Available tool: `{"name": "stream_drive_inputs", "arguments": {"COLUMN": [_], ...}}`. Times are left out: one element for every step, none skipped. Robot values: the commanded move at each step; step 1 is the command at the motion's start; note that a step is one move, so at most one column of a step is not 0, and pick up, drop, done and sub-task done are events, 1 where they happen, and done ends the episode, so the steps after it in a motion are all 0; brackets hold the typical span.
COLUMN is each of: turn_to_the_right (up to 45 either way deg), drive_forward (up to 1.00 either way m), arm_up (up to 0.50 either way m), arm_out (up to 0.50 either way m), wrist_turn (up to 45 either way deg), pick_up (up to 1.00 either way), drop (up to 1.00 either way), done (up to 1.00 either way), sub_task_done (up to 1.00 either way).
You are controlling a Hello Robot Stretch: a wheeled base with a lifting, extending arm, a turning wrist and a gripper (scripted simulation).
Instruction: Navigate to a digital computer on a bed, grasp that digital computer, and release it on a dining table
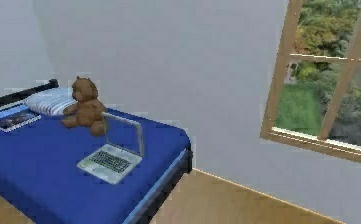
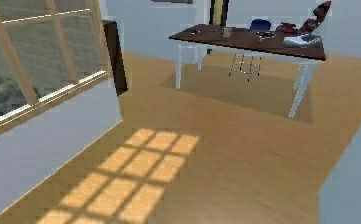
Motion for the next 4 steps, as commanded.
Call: {"name": "stream_drive_inputs", "arguments": {"turn_to_the_right": [0.0,-45.0,-45.0,-27.0], "drive_forward": [0.30,0.00,0.00,0.00], "arm_up": [0.00,0.00,0.00,0.00], "arm_out": [0.00,0.00,0.00,0.00], "wrist_turn": [0.0,0.0,0.0,0.0], "pick_up": [0.00,0.00,0.00,0.00], "drop": [0.00,0.00,0.00,0.00], "done": [0.00,0.00,0.00,0.00], "sub_task_done": [0.00,0.00,0.00,0.00]}}
